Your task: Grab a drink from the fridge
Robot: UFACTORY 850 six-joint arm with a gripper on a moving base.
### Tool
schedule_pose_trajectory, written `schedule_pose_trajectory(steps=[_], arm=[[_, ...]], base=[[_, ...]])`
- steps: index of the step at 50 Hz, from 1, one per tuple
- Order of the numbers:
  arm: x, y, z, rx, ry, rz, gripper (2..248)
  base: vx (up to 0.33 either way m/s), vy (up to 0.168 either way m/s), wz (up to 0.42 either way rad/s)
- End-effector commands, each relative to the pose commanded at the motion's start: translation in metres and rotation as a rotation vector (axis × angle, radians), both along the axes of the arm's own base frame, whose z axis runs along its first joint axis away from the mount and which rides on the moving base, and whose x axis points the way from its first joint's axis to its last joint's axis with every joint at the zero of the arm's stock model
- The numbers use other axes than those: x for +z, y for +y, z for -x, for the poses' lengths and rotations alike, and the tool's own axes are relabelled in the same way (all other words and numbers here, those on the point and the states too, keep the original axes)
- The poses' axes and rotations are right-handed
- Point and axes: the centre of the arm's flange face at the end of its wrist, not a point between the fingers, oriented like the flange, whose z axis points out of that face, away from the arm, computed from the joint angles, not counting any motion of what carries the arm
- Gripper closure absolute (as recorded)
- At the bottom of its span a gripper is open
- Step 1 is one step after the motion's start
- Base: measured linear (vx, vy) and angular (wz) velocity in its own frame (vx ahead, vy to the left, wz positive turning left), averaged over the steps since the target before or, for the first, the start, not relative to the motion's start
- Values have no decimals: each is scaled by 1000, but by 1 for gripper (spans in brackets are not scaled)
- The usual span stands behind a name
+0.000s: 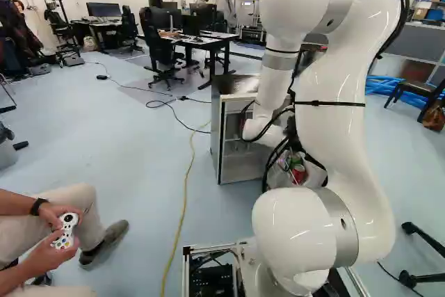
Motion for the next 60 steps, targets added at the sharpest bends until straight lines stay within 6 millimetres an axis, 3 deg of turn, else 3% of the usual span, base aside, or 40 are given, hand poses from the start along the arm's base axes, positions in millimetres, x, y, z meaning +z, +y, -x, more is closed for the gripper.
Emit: schedule_pose_trajectory(steps=[35, 46, 60], arm=[[7, -84, -37, -194, -115, 26, 3], [7, -86, -38, -188, -116, 27, 3], [6, -68, -25, -62, -72, 20, 3]], base=[[0, 0, 0], [0, 0, 0], [0, 0, 0]])
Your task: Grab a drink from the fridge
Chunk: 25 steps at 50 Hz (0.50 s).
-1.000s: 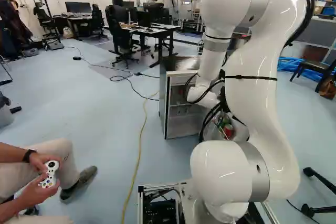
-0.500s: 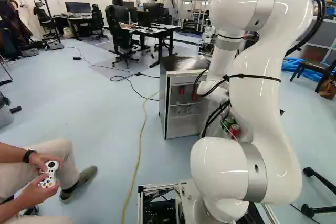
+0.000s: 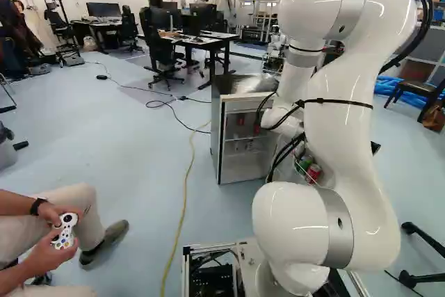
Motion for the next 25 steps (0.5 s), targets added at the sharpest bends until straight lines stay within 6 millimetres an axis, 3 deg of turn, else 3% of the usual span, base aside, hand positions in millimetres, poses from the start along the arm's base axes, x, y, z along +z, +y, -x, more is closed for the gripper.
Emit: schedule_pose_trajectory(steps=[25], arm=[[-2, 47, 32, 359, 97, -32, 3]], base=[[0, 0, 0]])
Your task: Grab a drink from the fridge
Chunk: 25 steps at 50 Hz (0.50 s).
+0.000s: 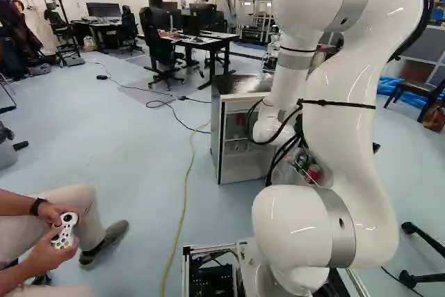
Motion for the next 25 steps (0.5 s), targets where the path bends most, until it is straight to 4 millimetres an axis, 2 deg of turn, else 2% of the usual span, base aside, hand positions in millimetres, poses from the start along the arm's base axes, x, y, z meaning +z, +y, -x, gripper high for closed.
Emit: schedule_pose_trajectory(steps=[25], arm=[[0, 46, 27, 369, 74, -41, 3]], base=[[0, 0, 0]])
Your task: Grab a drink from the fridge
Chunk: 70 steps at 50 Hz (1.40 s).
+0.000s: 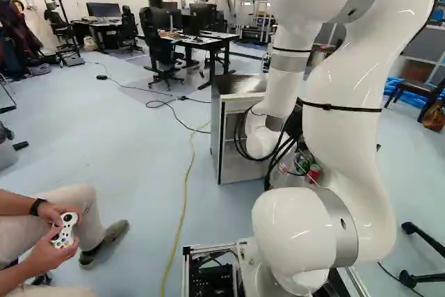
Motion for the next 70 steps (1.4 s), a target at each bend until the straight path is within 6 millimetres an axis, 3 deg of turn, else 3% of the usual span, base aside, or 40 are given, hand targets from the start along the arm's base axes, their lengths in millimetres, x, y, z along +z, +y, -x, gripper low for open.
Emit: schedule_pose_trajectory(steps=[26, 56, 70], arm=[[-5, 16, -17, 284, 22, -42, 3], [-41, 35, -40, 592, 114, -113, 3], [-60, 34, -57, 705, 144, -149, 3]], base=[[0, 0, 0], [0, 0, 0], [0, 0, 0]])
